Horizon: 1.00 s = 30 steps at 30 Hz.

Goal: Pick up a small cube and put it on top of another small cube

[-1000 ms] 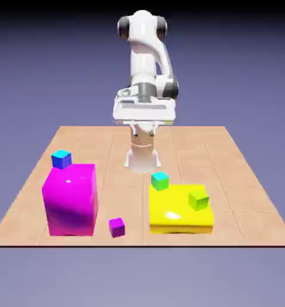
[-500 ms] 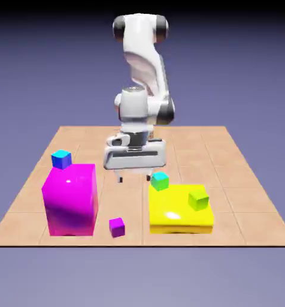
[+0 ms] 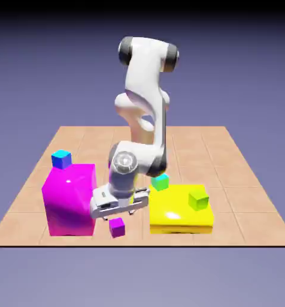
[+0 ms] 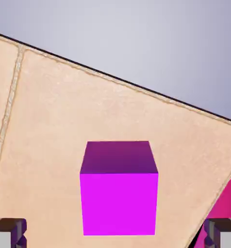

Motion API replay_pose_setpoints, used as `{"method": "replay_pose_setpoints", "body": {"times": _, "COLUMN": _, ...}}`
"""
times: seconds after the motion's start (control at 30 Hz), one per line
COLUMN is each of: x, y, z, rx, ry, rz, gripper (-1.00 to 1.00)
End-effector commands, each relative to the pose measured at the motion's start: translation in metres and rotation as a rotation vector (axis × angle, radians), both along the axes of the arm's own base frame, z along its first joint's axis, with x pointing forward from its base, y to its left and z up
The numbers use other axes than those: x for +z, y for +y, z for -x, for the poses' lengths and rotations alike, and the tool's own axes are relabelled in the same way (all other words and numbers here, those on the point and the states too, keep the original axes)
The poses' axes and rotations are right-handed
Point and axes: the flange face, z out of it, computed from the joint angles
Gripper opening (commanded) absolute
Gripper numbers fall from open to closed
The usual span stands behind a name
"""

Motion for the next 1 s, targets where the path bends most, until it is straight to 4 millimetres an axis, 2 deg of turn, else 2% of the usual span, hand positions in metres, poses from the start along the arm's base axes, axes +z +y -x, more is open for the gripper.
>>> {"method": "replay_pose_setpoints", "body": {"times": 0.0, "x": -0.019, "y": -0.002, "z": 0.005, "rx": 0.0, "ry": 0.0, "rz": 0.0, "gripper": 0.0}}
{"method": "replay_pose_setpoints", "body": {"times": 0.03, "x": -0.038, "y": -0.004, "z": 0.01, "rx": 0.0, "ry": 0.0, "rz": 0.0, "gripper": 0.0}}
{"method": "replay_pose_setpoints", "body": {"times": 0.07, "x": -0.047, "y": -0.005, "z": 0.014, "rx": 0.0, "ry": 0.0, "rz": 0.0, "gripper": 0.0}}
{"method": "replay_pose_setpoints", "body": {"times": 0.1, "x": -0.047, "y": -0.005, "z": 0.014, "rx": 0.0, "ry": 0.0, "rz": 0.0, "gripper": -1.0}}
{"method": "replay_pose_setpoints", "body": {"times": 0.13, "x": -0.047, "y": -0.005, "z": 0.014, "rx": 0.0, "ry": 0.0, "rz": 0.0, "gripper": -1.0}}
{"method": "replay_pose_setpoints", "body": {"times": 0.23, "x": 0.009, "y": 0.001, "z": -0.002, "rx": 0.0, "ry": 0.0, "rz": 0.0, "gripper": -1.0}}
{"method": "replay_pose_setpoints", "body": {"times": 0.27, "x": 0.019, "y": 0.002, "z": -0.004, "rx": 0.0, "ry": 0.0, "rz": 0.0, "gripper": -1.0}}
{"method": "replay_pose_setpoints", "body": {"times": 0.3, "x": 0.019, "y": 0.002, "z": -0.004, "rx": 0.0, "ry": 0.0, "rz": 0.0, "gripper": -1.0}}
{"method": "replay_pose_setpoints", "body": {"times": 0.4, "x": 0.047, "y": 0.088, "z": 0.002, "rx": 0.354, "ry": -0.003, "rz": -0.047, "gripper": -1.0}}
{"method": "replay_pose_setpoints", "body": {"times": 0.5, "x": 0.078, "y": 0.17, "z": 0.023, "rx": 0.716, "ry": -0.006, "rz": -0.07, "gripper": -1.0}}
{"method": "replay_pose_setpoints", "body": {"times": 0.6, "x": 0.109, "y": 0.245, "z": 0.057, "rx": 1.082, "ry": -0.007, "rz": -0.066, "gripper": -1.0}}
{"method": "replay_pose_setpoints", "body": {"times": 0.73, "x": 0.15, "y": 0.33, "z": 0.12, "rx": 1.569, "ry": -0.001, "rz": -0.008, "gripper": -1.0}}
{"method": "replay_pose_setpoints", "body": {"times": 0.77, "x": 0.153, "y": 0.336, "z": 0.127, "rx": 1.61, "ry": 0.0, "rz": 0.0, "gripper": -1.0}}
{"method": "replay_pose_setpoints", "body": {"times": 0.97, "x": 0.153, "y": 0.338, "z": 0.128, "rx": 1.614, "ry": 0.0, "rz": 0.0, "gripper": -1.0}}
